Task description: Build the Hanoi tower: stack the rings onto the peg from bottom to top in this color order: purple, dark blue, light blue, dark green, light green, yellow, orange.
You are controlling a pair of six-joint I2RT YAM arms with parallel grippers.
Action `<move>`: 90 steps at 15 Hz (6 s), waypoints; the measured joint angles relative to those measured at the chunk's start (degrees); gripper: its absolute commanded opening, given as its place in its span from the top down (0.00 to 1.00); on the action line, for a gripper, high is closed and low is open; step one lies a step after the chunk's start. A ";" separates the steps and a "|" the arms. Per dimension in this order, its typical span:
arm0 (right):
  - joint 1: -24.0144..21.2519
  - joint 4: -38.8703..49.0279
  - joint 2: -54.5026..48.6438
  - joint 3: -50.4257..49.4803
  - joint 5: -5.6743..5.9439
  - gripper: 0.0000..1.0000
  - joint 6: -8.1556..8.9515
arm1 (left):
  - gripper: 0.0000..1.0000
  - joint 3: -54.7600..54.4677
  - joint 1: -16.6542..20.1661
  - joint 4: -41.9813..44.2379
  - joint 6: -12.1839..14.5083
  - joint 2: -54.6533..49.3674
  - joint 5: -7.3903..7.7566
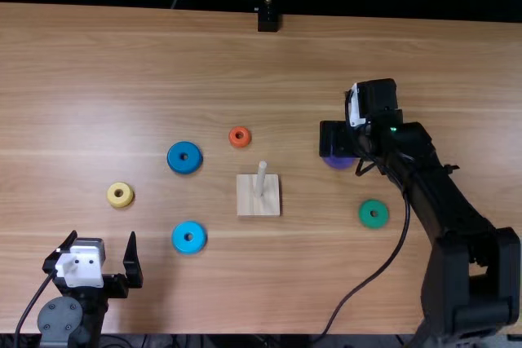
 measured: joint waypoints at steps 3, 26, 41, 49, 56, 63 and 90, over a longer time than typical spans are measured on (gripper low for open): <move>1.95 0.61 2.14 -0.02 2.36 0.00 0.00 | 0.00 0.00 0.00 0.04 0.00 0.00 0.00; 3.13 -0.44 7.13 0.55 4.92 0.39 0.33 | 0.00 0.02 0.02 0.02 0.02 0.00 0.00; 9.64 -30.99 -6.64 15.28 5.31 1.00 0.17 | 0.00 0.02 0.00 -0.02 0.00 0.00 0.00; 21.22 -39.87 -6.97 30.03 5.29 1.00 0.37 | 0.00 0.00 0.00 0.02 0.00 0.00 -0.02; 28.28 -40.06 -6.97 30.64 5.29 1.00 0.63 | 0.00 0.00 0.02 0.02 0.00 0.00 0.00; 28.28 -39.60 -6.99 30.64 5.31 1.00 0.72 | 0.00 0.00 0.00 0.00 0.02 0.00 0.00; 28.24 -39.28 -2.45 29.46 4.96 1.00 0.68 | 0.00 0.02 0.00 0.04 0.02 0.00 0.00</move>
